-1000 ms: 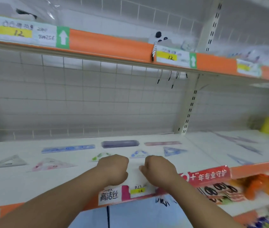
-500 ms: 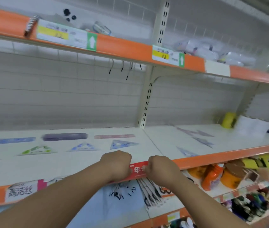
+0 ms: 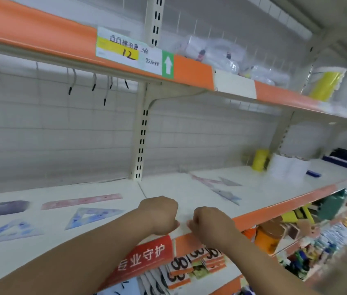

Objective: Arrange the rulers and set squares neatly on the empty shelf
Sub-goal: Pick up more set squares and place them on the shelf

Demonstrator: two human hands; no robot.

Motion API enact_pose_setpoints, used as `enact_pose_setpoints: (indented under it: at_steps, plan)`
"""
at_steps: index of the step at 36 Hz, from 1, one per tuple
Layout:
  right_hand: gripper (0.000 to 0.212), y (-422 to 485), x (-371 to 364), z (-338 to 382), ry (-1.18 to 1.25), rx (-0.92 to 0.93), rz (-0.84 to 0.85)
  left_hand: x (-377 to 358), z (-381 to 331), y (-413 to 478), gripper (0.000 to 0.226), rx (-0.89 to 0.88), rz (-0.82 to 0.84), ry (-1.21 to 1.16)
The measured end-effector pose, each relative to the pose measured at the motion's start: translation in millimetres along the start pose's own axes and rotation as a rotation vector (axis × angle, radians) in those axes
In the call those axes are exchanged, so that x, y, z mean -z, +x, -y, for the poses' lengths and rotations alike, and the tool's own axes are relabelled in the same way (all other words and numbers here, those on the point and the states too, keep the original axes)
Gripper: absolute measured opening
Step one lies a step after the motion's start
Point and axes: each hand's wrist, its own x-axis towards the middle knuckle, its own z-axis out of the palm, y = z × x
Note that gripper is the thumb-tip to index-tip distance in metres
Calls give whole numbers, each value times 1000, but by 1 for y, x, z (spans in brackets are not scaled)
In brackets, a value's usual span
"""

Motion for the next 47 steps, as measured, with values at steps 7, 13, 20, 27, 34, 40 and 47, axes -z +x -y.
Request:
enact_pose_setpoints:
  at_steps: [7, 13, 20, 27, 34, 40, 47]
  plan:
    - [34, 48, 12, -52, 12, -95, -18, 13, -9, 68, 31, -35, -12, -7]
    - [33, 77, 12, -80, 15, -73, -26, 16, -15, 107, 29, -40, -8, 15]
    - [34, 108, 8, -115, 36, -48, 14, 10, -25, 140, 30, 3, 30, 34]
    - [38, 148, 14, -159, 12, 19, 26, 8, -37, 168, 29, 122, 33, 23]
    - [27, 182, 17, -210, -19, 115, 38, 6, -66, 195, 31, 277, 67, -16]
    - [18, 202, 8, -245, -13, 194, 87, 3, -92, 198, 36, 363, 184, -34]
    - [37, 207, -1, -249, 19, 316, 221, 1, -100, 177, 57, 493, 343, -97]
